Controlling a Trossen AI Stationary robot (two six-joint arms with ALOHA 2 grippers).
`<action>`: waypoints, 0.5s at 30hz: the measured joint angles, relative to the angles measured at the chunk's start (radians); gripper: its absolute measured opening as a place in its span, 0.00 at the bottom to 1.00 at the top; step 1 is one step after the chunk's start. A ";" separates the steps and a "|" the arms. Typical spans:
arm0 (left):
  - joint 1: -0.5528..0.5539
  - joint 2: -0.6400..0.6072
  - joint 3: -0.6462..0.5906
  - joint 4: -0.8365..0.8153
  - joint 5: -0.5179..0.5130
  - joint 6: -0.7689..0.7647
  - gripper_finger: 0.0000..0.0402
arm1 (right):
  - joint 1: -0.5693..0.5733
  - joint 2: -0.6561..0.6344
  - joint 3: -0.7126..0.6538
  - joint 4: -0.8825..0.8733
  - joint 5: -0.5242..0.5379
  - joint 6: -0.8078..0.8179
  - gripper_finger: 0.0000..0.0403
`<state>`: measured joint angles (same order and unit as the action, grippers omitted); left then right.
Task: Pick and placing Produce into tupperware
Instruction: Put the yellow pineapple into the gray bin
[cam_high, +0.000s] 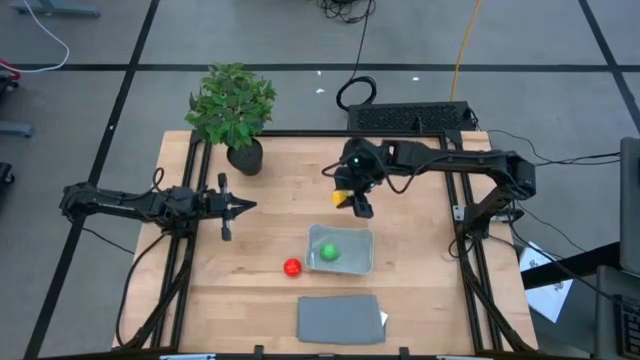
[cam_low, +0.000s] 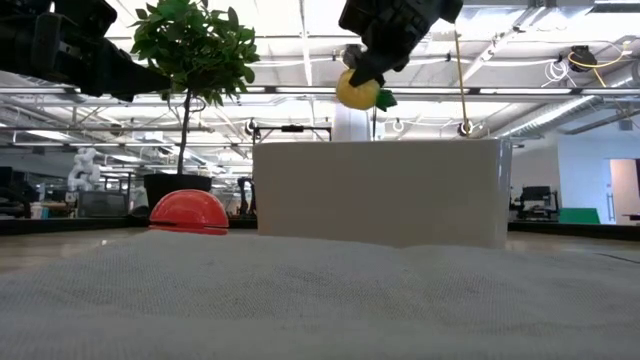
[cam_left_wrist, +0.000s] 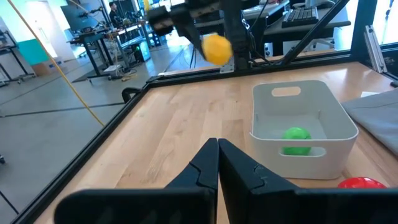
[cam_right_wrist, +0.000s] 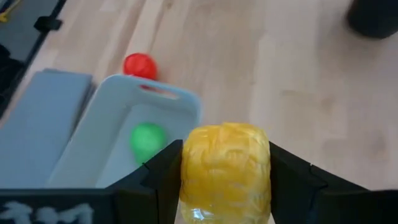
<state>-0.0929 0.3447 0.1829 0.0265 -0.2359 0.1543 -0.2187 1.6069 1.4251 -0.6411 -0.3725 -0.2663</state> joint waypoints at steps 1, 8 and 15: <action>0.000 0.000 0.000 0.000 0.000 0.000 0.04 | 0.009 0.000 -0.010 0.002 -0.001 0.009 0.44; 0.000 0.000 0.000 0.000 0.000 -0.003 0.04 | 0.092 0.000 -0.090 0.072 -0.003 0.045 0.44; 0.000 0.000 0.000 0.000 0.000 -0.007 0.04 | 0.158 -0.001 -0.153 0.167 -0.002 0.081 0.44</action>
<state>-0.0931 0.3447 0.1829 0.0261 -0.2363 0.1477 -0.0612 1.6062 1.2717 -0.4738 -0.3748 -0.1855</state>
